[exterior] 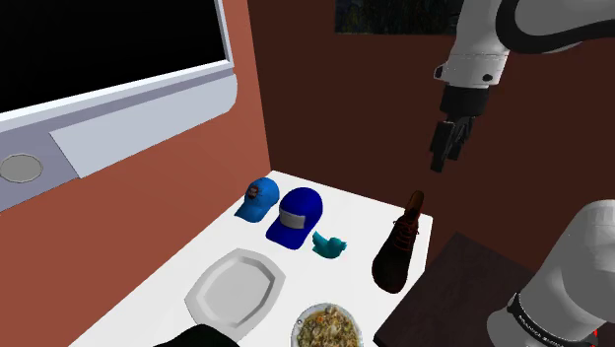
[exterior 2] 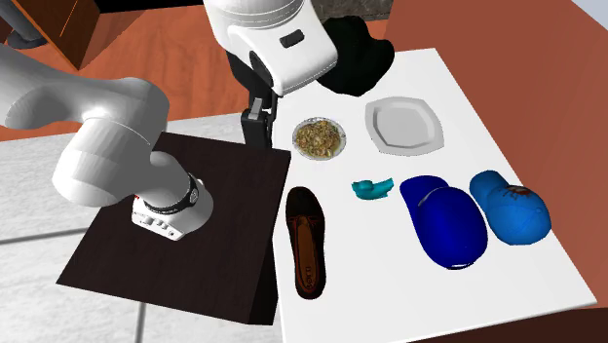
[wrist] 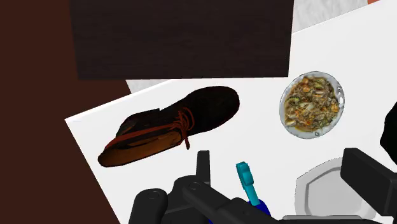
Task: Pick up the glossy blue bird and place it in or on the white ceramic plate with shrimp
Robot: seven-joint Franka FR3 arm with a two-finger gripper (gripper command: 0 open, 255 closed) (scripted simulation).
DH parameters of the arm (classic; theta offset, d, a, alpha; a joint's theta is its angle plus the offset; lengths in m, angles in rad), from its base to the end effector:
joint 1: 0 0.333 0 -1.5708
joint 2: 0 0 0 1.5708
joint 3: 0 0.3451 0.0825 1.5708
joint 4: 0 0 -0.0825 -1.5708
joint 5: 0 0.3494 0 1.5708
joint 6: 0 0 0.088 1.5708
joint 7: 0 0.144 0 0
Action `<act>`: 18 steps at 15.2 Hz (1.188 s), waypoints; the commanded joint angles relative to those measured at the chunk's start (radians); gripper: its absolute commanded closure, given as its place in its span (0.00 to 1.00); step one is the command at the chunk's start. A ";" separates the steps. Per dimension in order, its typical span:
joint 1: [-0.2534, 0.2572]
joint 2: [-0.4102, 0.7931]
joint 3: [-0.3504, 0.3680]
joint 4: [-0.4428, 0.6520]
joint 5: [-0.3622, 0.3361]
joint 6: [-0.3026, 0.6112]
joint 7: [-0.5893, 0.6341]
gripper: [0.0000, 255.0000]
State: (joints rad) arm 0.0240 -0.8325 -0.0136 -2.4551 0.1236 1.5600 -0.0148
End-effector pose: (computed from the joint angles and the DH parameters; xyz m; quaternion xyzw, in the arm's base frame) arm 0.2321 0.0192 0.5426 -0.9972 -0.0137 0.0313 0.0668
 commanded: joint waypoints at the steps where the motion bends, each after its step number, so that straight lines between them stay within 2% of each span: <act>1: 0.000 0.000 0.000 0.000 0.000 0.000 0.000 0.00; 10: 0.042 0.186 0.060 -0.140 0.016 0.373 -0.042 0.00; 18: 0.070 0.463 0.113 -0.157 0.015 0.709 -0.066 0.00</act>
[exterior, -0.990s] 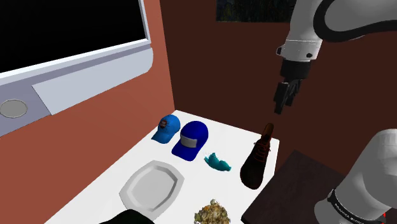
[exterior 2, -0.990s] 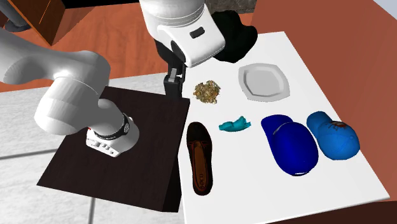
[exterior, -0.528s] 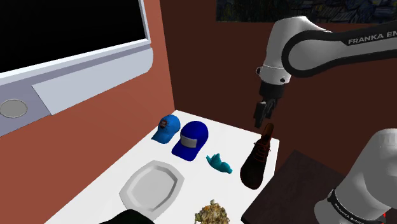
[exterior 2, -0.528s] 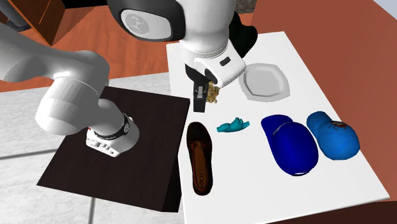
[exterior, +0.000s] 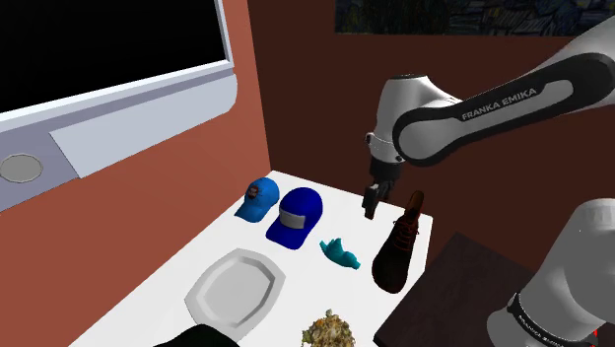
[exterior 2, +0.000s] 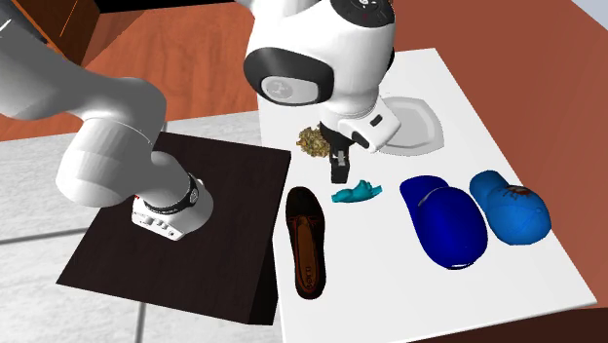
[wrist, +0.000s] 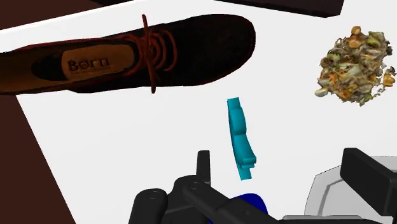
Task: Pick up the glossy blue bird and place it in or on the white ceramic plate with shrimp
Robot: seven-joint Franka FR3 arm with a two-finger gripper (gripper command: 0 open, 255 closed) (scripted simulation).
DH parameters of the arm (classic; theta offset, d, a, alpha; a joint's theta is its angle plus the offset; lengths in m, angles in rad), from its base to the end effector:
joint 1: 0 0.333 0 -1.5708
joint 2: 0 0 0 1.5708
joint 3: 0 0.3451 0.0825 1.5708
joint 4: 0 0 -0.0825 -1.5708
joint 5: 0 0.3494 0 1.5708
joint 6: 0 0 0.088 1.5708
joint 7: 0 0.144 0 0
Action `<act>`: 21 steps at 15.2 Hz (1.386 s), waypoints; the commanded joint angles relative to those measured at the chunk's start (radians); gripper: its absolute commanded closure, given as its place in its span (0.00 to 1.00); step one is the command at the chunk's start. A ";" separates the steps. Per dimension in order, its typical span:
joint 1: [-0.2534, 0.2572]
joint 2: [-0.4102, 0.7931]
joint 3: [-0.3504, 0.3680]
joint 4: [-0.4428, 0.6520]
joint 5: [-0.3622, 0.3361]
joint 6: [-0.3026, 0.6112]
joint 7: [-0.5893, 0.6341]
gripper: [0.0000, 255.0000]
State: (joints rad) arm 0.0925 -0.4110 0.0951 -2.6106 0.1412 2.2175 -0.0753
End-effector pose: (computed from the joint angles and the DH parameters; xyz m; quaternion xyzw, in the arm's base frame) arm 0.3521 0.0754 0.4007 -0.9956 -0.0854 -0.0069 0.0381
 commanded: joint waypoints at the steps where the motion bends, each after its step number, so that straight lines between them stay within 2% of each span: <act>1: 0.004 0.082 0.011 0.004 -0.005 0.091 -0.007 0.00; 7: 0.010 0.333 0.047 0.070 -0.053 0.307 0.005 0.00; 13: 0.030 0.589 0.051 0.188 -0.164 0.471 0.063 0.00; 21: 0.049 0.713 0.029 0.218 -0.207 0.566 0.091 0.00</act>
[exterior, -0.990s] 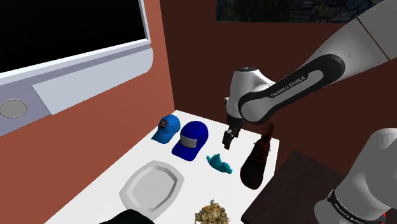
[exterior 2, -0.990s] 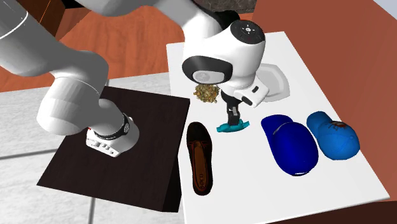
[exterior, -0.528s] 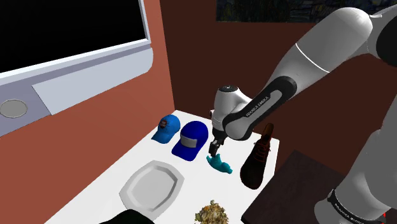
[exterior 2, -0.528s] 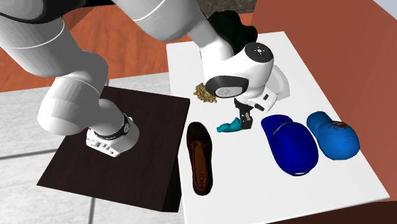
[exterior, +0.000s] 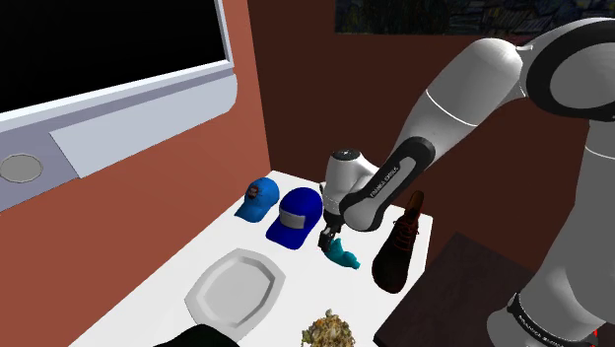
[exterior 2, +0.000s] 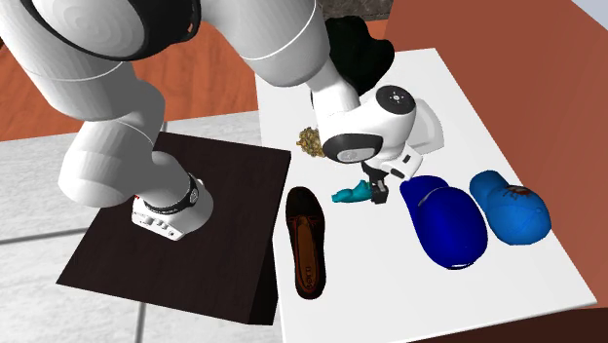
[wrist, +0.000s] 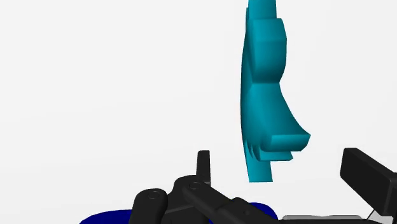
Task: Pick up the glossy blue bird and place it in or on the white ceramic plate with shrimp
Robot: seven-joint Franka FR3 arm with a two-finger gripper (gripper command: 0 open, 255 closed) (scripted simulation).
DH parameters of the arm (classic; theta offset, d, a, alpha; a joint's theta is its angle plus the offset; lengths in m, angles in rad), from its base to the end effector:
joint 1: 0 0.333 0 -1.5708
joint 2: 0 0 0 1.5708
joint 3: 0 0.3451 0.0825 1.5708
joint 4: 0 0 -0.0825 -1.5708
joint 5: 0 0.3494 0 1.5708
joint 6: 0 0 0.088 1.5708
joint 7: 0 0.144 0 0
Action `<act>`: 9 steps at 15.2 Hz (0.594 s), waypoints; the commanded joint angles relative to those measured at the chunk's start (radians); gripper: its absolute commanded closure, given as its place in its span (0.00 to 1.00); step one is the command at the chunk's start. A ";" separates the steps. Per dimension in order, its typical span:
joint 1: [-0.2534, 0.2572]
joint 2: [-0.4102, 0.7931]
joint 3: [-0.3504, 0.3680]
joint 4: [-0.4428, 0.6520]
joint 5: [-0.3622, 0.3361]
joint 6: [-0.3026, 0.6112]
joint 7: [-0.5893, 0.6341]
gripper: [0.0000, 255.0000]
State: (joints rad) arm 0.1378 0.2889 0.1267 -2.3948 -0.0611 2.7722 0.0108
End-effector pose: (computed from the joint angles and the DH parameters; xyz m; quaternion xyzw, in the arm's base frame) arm 0.4881 0.1353 0.2289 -0.9875 -0.1507 -0.0446 0.0118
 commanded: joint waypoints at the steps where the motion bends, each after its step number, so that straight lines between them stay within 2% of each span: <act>1: 0.005 0.022 -0.004 0.004 -0.007 0.018 0.007 0.00; 8: 0.005 0.022 -0.004 0.004 -0.006 0.018 0.007 0.00; 9: 0.005 0.022 -0.004 0.004 -0.006 0.018 0.007 1.00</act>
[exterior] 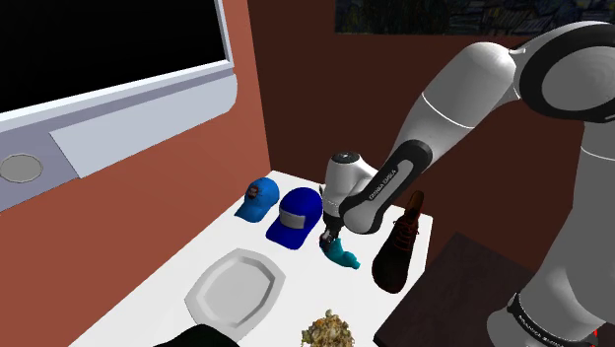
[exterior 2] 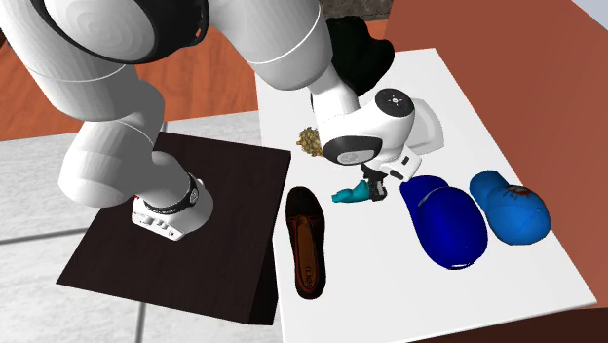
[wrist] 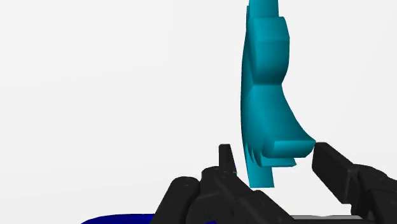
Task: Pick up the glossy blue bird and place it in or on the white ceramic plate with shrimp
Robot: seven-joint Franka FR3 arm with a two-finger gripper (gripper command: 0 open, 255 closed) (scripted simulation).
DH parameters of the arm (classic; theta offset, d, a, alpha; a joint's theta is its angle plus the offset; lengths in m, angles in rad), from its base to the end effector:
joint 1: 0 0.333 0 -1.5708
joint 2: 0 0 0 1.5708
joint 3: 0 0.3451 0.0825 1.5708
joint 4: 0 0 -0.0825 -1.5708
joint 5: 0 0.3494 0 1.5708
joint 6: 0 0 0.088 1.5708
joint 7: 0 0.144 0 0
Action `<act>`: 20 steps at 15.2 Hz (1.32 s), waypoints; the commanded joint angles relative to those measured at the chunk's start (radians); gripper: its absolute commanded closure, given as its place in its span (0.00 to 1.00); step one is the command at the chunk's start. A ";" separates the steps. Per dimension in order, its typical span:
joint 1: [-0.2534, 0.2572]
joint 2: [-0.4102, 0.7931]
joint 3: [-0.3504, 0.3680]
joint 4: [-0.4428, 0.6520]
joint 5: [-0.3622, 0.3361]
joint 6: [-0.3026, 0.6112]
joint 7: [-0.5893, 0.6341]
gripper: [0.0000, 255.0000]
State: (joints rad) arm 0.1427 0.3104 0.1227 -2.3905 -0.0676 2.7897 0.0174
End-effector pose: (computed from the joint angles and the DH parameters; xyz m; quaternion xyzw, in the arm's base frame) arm 0.4896 0.1367 0.2212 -0.9875 -0.1507 -0.0448 0.0119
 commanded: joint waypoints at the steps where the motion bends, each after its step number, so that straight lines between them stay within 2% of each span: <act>1: 0.000 0.000 0.000 0.000 0.000 0.000 0.000 1.00; 9: 0.000 0.000 0.000 0.000 0.000 0.000 0.000 1.00; 20: -0.017 -0.143 0.024 -0.003 0.043 -0.138 -0.030 1.00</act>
State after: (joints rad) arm 0.1265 0.1804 0.1452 -2.3925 -0.0279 2.6630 -0.0107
